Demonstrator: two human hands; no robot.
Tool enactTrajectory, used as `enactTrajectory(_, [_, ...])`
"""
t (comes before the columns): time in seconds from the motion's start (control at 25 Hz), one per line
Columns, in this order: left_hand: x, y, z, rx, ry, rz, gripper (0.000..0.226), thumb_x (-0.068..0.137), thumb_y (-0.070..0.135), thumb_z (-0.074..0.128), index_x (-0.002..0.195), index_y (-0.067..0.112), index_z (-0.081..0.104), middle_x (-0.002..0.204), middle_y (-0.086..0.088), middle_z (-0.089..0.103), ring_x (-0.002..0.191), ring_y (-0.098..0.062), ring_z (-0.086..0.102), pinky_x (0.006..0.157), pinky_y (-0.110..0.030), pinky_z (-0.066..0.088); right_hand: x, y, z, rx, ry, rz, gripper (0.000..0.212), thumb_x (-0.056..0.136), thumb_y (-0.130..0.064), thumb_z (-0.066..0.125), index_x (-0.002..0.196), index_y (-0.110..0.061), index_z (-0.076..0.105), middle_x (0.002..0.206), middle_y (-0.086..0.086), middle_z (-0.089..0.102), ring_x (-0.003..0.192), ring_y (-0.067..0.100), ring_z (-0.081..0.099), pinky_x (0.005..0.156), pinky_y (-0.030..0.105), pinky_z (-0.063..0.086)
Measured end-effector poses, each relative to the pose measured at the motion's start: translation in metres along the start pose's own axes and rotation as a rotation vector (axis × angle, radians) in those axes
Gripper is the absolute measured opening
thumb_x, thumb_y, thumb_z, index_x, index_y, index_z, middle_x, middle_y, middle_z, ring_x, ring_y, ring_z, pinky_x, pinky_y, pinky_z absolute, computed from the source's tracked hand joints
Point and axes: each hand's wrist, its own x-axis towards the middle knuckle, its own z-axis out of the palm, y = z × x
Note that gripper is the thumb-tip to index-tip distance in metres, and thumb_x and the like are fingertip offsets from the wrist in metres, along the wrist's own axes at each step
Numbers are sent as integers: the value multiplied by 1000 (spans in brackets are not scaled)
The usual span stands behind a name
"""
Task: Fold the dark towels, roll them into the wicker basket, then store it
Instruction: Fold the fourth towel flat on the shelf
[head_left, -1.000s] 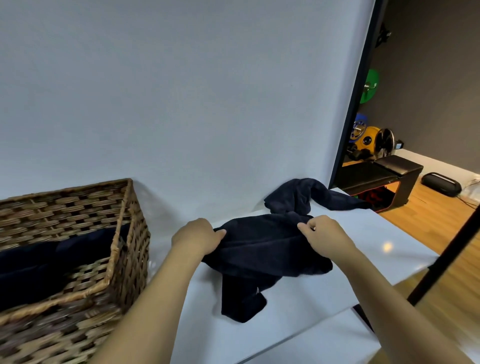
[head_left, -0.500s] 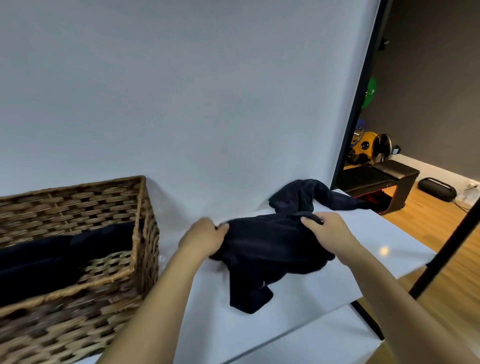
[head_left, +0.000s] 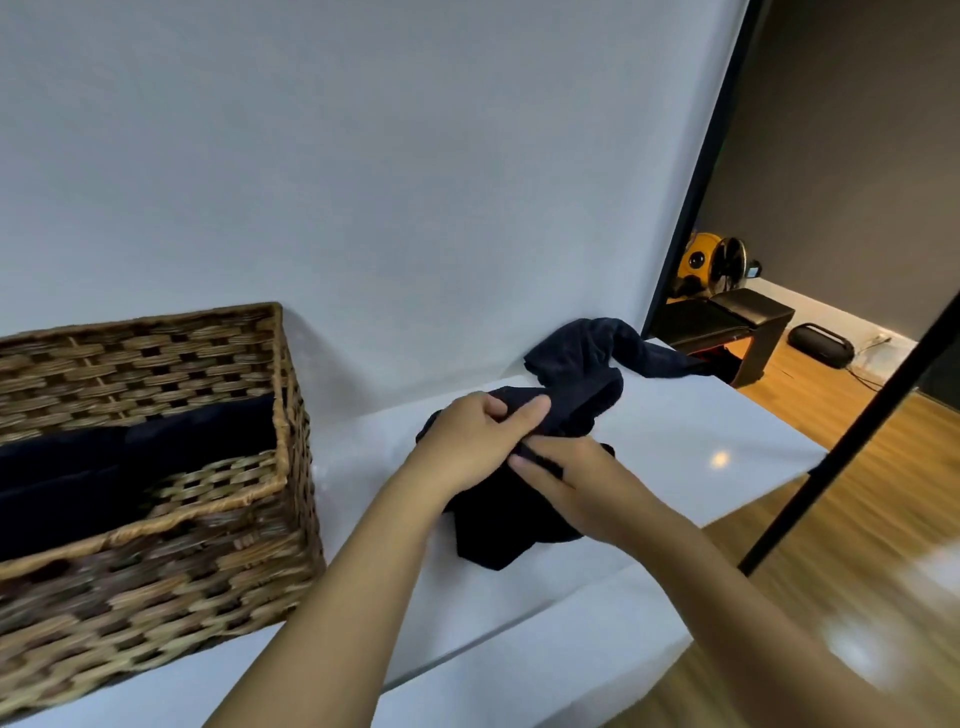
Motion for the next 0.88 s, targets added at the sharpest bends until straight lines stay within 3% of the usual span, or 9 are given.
enactTrajectory(0.12, [2, -10, 7, 219, -186, -144, 29, 95, 42, 63, 88, 14, 67, 87, -6, 71, 80, -27, 72, 77, -42, 63, -18, 4, 13, -112, -82, -70, 15, 96, -42, 62, 86, -30, 64, 69, -9, 62, 66, 14, 58, 57, 31, 45])
enactTrajectory(0.24, [-3, -22, 2, 156, -97, -235, 25, 102, 26, 54, 91, 9, 70, 90, -7, 66, 84, -31, 73, 81, -44, 63, -25, 27, 0, -202, -71, -43, 22, 92, -50, 64, 94, -31, 55, 74, -10, 63, 68, 11, 58, 62, 32, 49])
enactTrajectory(0.36, [-7, -18, -7, -16, 159, -255, 24, 105, 24, 45, 96, 7, 59, 91, -8, 58, 79, -27, 65, 80, -43, 62, -24, 71, -13, -480, -82, -12, 26, 95, -51, 58, 103, -27, 54, 78, -7, 64, 72, 18, 59, 61, 32, 42])
enactTrajectory(0.48, [-12, 1, -12, -359, 481, -214, 22, 108, 21, 39, 104, 5, 53, 109, -8, 65, 86, -22, 66, 80, -44, 62, -18, 117, -30, -717, 138, -35, 18, 90, -31, 68, 88, -18, 56, 62, -1, 61, 56, 26, 51, 62, 34, 33])
enactTrajectory(0.6, [-16, 15, -3, -344, 656, -107, 17, 105, 21, 45, 98, 11, 57, 103, -5, 71, 94, -21, 70, 86, -44, 59, -15, 147, -65, -542, 128, 124, 2, 96, -23, 54, 95, -20, 54, 67, -2, 60, 64, 26, 51, 76, 36, 41])
enactTrajectory(0.68, [-20, 24, 28, -180, 602, -31, 11, 99, 26, 57, 94, 18, 63, 102, 5, 72, 100, -13, 68, 88, -34, 54, -21, 155, -72, -329, 83, 53, 18, 94, -19, 57, 111, -24, 62, 77, -1, 65, 77, 28, 58, 74, 34, 45])
enactTrajectory(0.76, [-22, 26, 66, 16, 430, 44, 11, 95, 31, 63, 106, 28, 66, 116, 16, 67, 107, 0, 62, 93, -24, 46, -32, 145, -57, -251, -19, -194, 34, 90, -19, 64, 122, -31, 66, 87, -8, 64, 87, 22, 57, 81, 29, 44])
enactTrajectory(0.88, [-14, 23, 107, 425, 102, 100, 40, 97, 38, 62, 136, 32, 56, 135, 15, 59, 120, -5, 54, 102, -25, 42, -53, 132, -41, -194, -220, -334, 41, 89, -48, 59, 130, -39, 59, 96, -22, 56, 96, 8, 47, 92, 22, 37])
